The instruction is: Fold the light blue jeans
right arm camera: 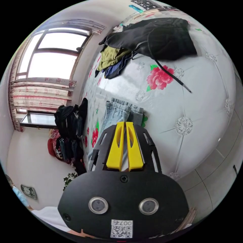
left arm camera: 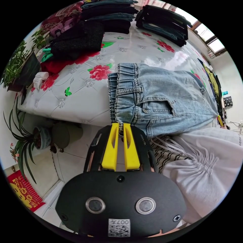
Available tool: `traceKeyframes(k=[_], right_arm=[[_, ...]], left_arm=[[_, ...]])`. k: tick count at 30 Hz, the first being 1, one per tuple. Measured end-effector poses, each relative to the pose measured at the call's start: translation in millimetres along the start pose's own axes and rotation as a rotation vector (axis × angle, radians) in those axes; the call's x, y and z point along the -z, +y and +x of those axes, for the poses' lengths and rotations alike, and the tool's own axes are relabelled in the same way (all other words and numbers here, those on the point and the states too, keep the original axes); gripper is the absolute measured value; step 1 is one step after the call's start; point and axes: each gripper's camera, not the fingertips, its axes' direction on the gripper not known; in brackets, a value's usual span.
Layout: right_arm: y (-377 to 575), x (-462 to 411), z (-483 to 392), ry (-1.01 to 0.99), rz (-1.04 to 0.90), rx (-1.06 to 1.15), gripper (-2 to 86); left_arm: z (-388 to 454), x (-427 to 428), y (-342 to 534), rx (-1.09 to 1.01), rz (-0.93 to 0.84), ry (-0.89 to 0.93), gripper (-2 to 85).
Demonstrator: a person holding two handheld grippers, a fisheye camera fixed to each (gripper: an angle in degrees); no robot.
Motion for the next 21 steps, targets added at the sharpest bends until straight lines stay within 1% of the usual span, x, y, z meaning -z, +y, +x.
traceKeyframes(k=[2, 5, 7, 10, 15, 17, 19, 21], right_arm=[[1.8, 4.9, 2.5, -0.022, 0.017, 0.014, 0.0], [2.6, 15.1, -1.8, 0.021, 0.063, 0.023, 0.4], [3.0, 20.0, 0.5, -0.016, 0.084, 0.021, 1.0], [0.2, 16.8, 0.9, -0.084, 0.064, 0.036, 1.9], [-14.4, 8.3, -21.0, 0.081, 0.053, 0.099, 2.4], [-30.5, -4.0, -23.8, 0.108, -0.019, 0.09, 1.2], [-39.4, -9.6, -26.8, 0.111, -0.066, 0.094, 0.5], [-44.3, -0.8, -35.8, 0.036, -0.044, 0.148, 0.2]], left_arm=[[-1.7, -0.4, -4.6, 0.001, -0.014, -0.001, 2.3], [-7.2, 2.4, -9.3, 0.012, -0.02, 0.01, 2.1], [-10.7, 6.7, -9.7, 0.019, -0.012, 0.017, 1.9], [-17.0, 15.3, -10.1, 0.04, 0.003, 0.027, 1.2], [-24.2, 36.4, -16.3, 0.022, 0.009, 0.019, -0.1], [-28.0, 50.2, -18.1, -0.004, 0.022, 0.031, -0.3], [-38.2, 71.5, -18.9, -0.008, 0.062, 0.075, -0.4], [-54.3, 102.7, -18.2, -0.018, 0.131, 0.136, -0.3]])
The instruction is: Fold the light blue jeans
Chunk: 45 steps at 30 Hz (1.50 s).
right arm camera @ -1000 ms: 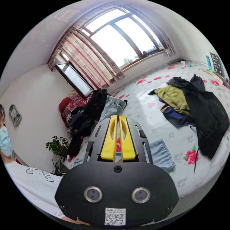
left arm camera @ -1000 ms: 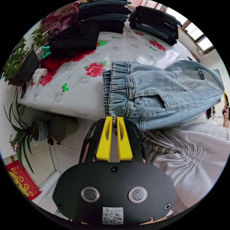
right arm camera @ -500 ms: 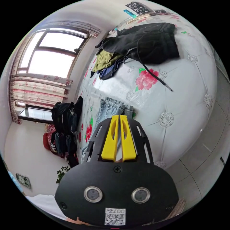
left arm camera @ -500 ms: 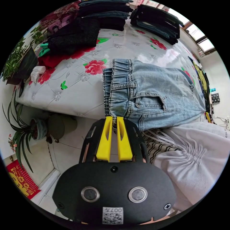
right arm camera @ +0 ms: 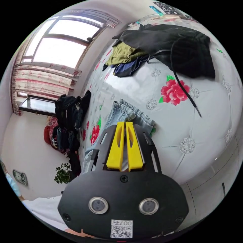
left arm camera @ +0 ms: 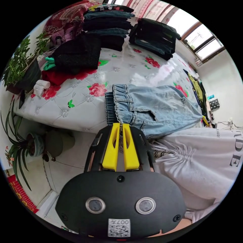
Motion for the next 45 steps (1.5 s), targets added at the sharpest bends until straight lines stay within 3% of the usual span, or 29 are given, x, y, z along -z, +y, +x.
traceKeyframes(k=[3, 5, 8, 11, 14, 21, 27, 30, 33, 35, 38, 41, 45], right_arm=[[1.4, 28.6, -7.4, -0.091, 0.071, 0.067, 0.1], [10.0, 31.4, 0.4, 0.002, 0.064, 0.07, 0.4], [18.0, 15.7, 35.4, 0.065, 0.004, -0.083, 2.1], [28.4, 24.4, 43.0, 0.038, 0.074, -0.116, 5.4], [40.3, 25.2, 47.5, -0.018, 0.09, -0.117, 7.2], [54.0, -8.7, 42.9, -0.193, 0.117, -0.116, 6.2], [34.0, -40.5, 27.5, -0.34, 0.107, -0.248, 2.2], [21.2, -43.8, -47.5, -0.368, 0.05, -0.011, 1.3], [38.2, -56.6, -165.7, -0.344, -0.124, 0.429, 1.1], [93.5, -82.0, -256.2, -0.295, -0.315, 0.825, 1.5], [191.8, -140.1, -316.0, -0.228, -0.634, 1.184, 2.6], [283.6, -207.3, -318.2, -0.104, -0.99, 1.331, 3.1], [340.5, -229.2, -308.5, 0.029, -1.051, 1.407, 3.0]], left_arm=[[-9.9, 18.4, -1.7, -0.014, 0.019, -0.009, 0.1], [-17.5, 2.6, -1.6, -0.014, -0.039, -0.058, 0.7], [-49.4, -44.0, 0.2, 0.129, -0.141, -0.024, 3.1], [-79.7, -41.5, -5.0, 0.296, -0.126, 0.041, 4.7], [-84.1, -25.0, -9.5, 0.235, -0.125, -0.007, 5.2], [-142.6, 25.4, 32.3, 0.447, 0.088, 0.173, 6.7], [-196.9, 43.0, 70.4, 0.612, 0.227, 0.345, 9.2], [-218.4, 47.7, 90.3, 0.67, 0.278, 0.386, 10.3], [-238.5, 43.5, 110.3, 0.738, 0.336, 0.457, 11.8], [-249.6, 36.7, 117.1, 0.774, 0.373, 0.507, 13.1], [-263.1, 21.4, 113.6, 0.793, 0.391, 0.568, 15.1], [-269.9, 12.1, 95.0, 0.752, 0.383, 0.619, 15.7], [-275.7, 2.1, 71.5, 0.744, 0.304, 0.602, 14.8]])
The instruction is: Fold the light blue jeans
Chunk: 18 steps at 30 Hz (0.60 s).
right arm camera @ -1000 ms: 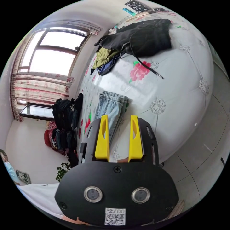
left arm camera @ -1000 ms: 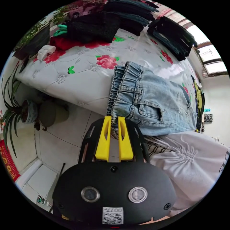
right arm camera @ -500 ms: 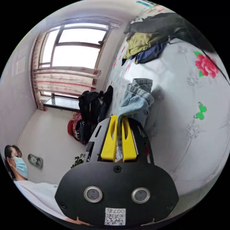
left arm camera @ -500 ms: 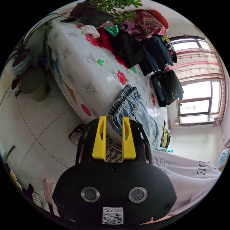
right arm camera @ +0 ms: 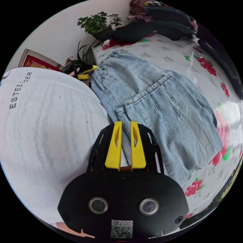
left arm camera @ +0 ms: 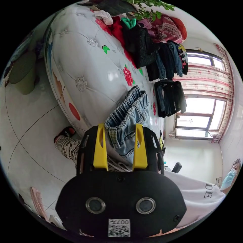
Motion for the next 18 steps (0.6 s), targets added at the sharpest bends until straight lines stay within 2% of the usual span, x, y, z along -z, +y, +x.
traceKeyframes(k=[4, 8, 11, 16, 18], right_arm=[[10.9, 17.9, 7.1, -0.026, 0.121, -0.11, 1.9], [44.3, 36.6, 45.1, -0.226, 0.312, -0.342, 0.5], [74.9, 48.9, 54.6, -0.297, 0.488, -0.41, 0.0], [110.0, 62.4, 48.6, -0.24, 0.592, -0.453, 0.0], [123.3, 64.9, 47.9, -0.196, 0.594, -0.494, 0.0]], left_arm=[[0.6, 0.8, -4.4, 0.015, -0.027, -0.065, 11.7], [18.0, 1.5, -7.3, -0.065, -0.022, -0.124, 7.6], [35.0, -4.7, -13.4, -0.171, -0.037, -0.174, 6.3], [78.5, -2.2, -21.9, -0.343, -0.027, -0.009, 5.8], [134.8, -8.1, -15.2, -0.568, -0.075, 0.064, 5.7]])
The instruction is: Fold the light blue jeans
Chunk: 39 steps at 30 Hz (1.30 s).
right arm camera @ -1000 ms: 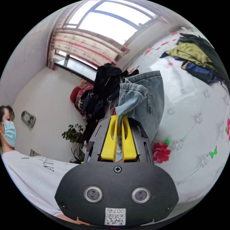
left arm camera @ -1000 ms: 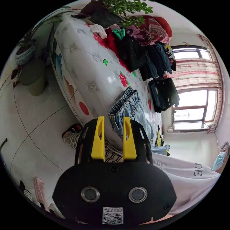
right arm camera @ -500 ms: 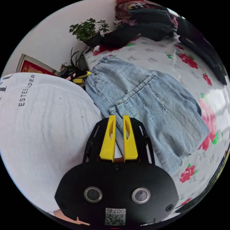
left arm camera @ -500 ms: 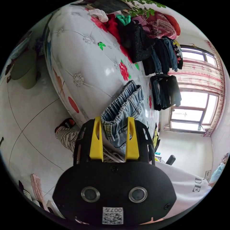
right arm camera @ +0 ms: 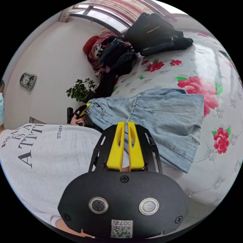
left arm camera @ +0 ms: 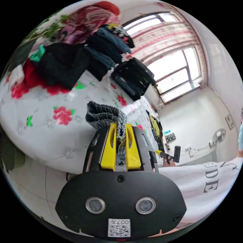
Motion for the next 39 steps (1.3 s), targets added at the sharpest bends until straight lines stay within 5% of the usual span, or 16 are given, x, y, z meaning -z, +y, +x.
traceKeyframes(k=[6, 10, 18, 24, 32, 39], right_arm=[[42.6, 49.7, 28.0, 0.066, 0.156, -0.131, 0.3], [78.9, 90.4, 57.6, 0.126, 0.263, -0.263, 3.2], [132.8, 128.5, 110.6, 0.108, 0.391, -0.439, 8.8], [121.9, 127.7, 147.4, 0.153, 0.337, -0.474, 12.0], [105.2, 109.0, 214.1, 0.161, 0.206, -0.548, 11.9], [119.6, 105.4, 232.2, -0.117, 0.248, -0.622, 8.1]], left_arm=[[192.1, -78.8, -15.9, -0.686, -0.228, 0.324, 6.2], [276.0, -175.7, 32.7, -0.894, -0.47, 0.512, 8.4], [176.5, -280.2, 70.9, -0.6, -0.672, 0.155, 9.0], [74.1, -313.0, 88.7, -0.313, -0.729, 0.089, 12.8], [46.0, -391.5, 115.6, -0.313, -0.907, 0.103, 12.1], [42.7, -413.6, 111.1, -0.399, -0.973, 0.148, 6.2]])
